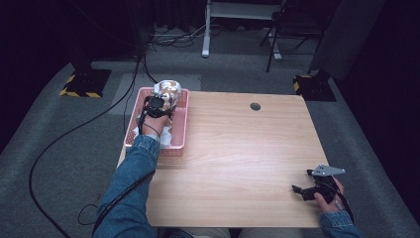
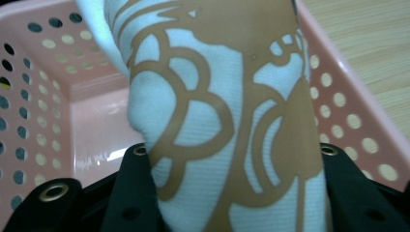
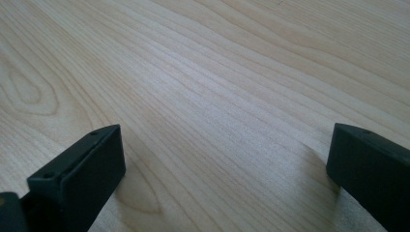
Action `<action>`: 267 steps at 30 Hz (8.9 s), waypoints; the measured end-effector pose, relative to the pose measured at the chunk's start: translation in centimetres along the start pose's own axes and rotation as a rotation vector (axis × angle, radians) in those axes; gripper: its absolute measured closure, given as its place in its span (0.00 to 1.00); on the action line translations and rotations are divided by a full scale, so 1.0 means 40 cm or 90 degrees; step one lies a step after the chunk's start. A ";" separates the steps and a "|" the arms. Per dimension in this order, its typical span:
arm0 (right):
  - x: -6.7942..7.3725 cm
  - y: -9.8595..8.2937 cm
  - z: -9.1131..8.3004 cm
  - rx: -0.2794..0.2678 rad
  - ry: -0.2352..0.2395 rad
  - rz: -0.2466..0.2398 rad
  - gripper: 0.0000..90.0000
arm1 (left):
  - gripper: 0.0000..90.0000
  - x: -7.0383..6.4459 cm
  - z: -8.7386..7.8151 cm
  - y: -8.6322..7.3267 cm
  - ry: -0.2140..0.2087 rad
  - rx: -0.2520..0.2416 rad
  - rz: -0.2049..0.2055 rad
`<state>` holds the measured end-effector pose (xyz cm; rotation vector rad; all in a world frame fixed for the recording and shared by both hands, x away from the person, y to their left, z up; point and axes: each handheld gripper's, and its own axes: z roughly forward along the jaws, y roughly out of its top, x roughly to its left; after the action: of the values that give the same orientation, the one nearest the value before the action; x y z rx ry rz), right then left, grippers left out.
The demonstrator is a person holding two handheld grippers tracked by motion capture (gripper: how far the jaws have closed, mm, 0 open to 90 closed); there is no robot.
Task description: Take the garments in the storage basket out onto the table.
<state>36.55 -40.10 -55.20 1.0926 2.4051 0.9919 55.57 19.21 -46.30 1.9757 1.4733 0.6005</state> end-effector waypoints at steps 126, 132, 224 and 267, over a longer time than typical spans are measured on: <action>0.000 0.000 0.000 0.000 0.001 0.000 0.00 | 0.62 -0.478 -0.088 0.230 -0.144 -0.144 0.114; 0.000 0.000 0.000 0.000 0.001 0.000 0.00 | 0.62 -0.490 -0.067 0.223 -0.149 -0.138 0.109; -0.001 0.000 0.000 0.000 0.002 -0.001 0.00 | 0.60 -0.574 0.232 0.047 -0.192 -0.003 0.059; 0.000 -0.001 -0.002 0.000 0.003 -0.002 0.00 | 0.11 -0.578 0.024 0.078 -0.209 -0.155 0.097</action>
<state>36.49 -40.16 -55.19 1.0873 2.4105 0.9943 51.80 -3.78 -44.96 1.8978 1.0105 0.4667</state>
